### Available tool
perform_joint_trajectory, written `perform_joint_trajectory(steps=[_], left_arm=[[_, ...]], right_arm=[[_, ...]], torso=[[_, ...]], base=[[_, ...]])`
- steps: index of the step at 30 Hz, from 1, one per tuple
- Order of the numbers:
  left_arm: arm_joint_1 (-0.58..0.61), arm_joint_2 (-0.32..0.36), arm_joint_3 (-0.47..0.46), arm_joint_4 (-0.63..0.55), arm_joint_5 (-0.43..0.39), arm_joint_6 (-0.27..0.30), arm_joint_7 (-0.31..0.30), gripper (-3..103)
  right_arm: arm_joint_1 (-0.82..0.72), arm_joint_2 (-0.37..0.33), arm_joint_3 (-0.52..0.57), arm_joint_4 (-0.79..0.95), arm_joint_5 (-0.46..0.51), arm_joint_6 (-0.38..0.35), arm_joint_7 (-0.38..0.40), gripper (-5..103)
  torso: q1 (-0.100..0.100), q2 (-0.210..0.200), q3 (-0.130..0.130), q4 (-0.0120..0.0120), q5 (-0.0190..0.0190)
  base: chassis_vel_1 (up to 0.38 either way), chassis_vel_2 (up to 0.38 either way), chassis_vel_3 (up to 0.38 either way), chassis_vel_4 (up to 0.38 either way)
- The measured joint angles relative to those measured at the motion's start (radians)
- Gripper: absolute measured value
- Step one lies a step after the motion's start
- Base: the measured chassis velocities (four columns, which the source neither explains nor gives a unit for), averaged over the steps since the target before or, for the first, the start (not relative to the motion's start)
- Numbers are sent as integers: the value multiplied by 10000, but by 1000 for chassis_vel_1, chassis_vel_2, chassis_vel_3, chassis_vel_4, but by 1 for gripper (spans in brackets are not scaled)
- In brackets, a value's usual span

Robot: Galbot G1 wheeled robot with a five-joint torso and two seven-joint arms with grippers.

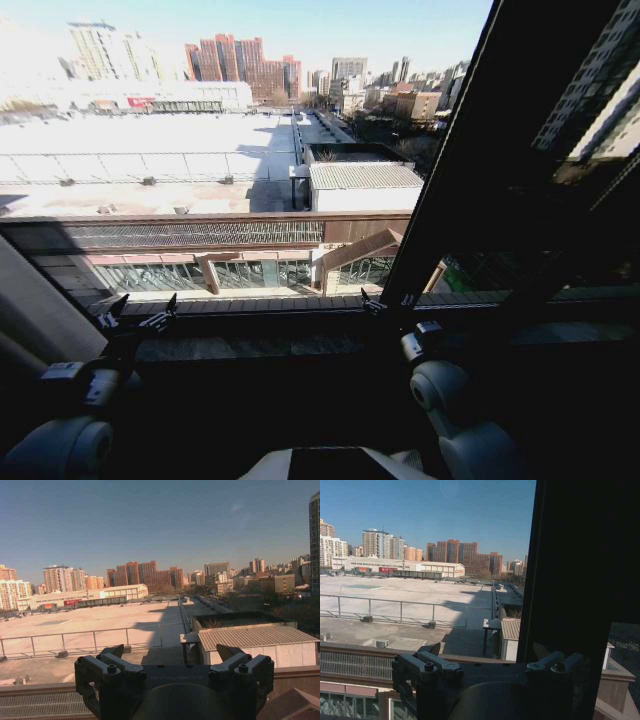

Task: Open the curtains by pulling them apart, changing their state from closed to fully open.

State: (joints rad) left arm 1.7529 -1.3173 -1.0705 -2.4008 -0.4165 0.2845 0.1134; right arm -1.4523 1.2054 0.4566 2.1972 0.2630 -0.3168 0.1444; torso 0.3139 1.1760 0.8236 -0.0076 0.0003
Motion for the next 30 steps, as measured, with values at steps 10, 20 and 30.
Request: perform_joint_trajectory(steps=[10, 20, 30], left_arm=[[39, -114, -10, 9, 46, -201, 235, 100], [112, -129, -63, 1, 40, -373, 291, 100], [180, -129, -86, 19, 40, -435, 315, 100]], right_arm=[[-11, 106, -46, -16, -37, -82, 14, 100], [-89, 164, -36, 61, -54, -153, 209, 100], [-132, 214, 0, 85, -61, -154, 224, 100]], torso=[[-1, 0, 0, 0, 0], [2, -2, 1, 0, 2], [0, 0, -1, 0, -5]], base=[[-358, -376, 352, 364], [-307, -358, 293, 358], [-35, -328, 43, 331]])
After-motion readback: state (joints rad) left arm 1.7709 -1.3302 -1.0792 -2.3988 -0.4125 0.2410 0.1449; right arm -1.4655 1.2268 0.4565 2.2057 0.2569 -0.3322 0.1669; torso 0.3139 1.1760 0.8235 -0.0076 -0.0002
